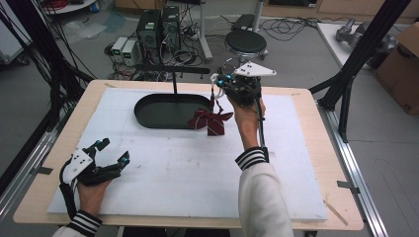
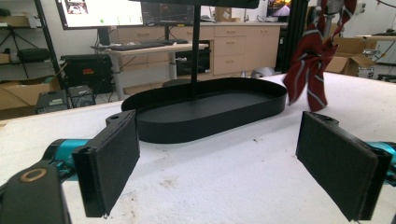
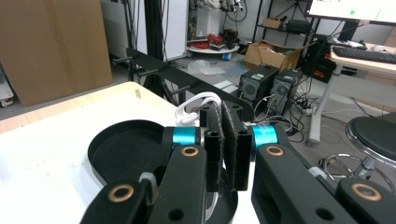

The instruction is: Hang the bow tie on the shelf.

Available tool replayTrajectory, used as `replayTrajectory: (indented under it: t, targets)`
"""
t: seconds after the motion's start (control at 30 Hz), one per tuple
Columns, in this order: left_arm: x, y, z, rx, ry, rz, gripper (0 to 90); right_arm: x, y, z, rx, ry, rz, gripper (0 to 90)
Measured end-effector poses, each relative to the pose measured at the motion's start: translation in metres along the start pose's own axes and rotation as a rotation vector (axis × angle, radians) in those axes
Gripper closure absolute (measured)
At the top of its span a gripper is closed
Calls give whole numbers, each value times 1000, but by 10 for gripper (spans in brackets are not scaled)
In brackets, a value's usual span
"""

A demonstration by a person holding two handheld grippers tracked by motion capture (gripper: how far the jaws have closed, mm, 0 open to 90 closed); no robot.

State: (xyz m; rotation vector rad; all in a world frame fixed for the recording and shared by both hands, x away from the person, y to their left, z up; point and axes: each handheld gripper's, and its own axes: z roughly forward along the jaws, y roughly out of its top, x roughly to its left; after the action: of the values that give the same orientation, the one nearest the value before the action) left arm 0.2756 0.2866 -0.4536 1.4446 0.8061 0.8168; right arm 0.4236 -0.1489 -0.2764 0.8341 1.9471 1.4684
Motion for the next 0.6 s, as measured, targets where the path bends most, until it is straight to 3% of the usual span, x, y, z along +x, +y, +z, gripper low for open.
replayTrajectory:
  t: [0.37,0.43,0.6]
  targets:
    - [0,0,0,-10,1,-4,139,0,19,35,1,2,2,875]
    - [0,0,0,-11,1,-5,139,1,21,41,-6,-13,-16,874]
    - [0,0,-1,-9,0,-4,139,1,27,54,1,-6,-2,874]
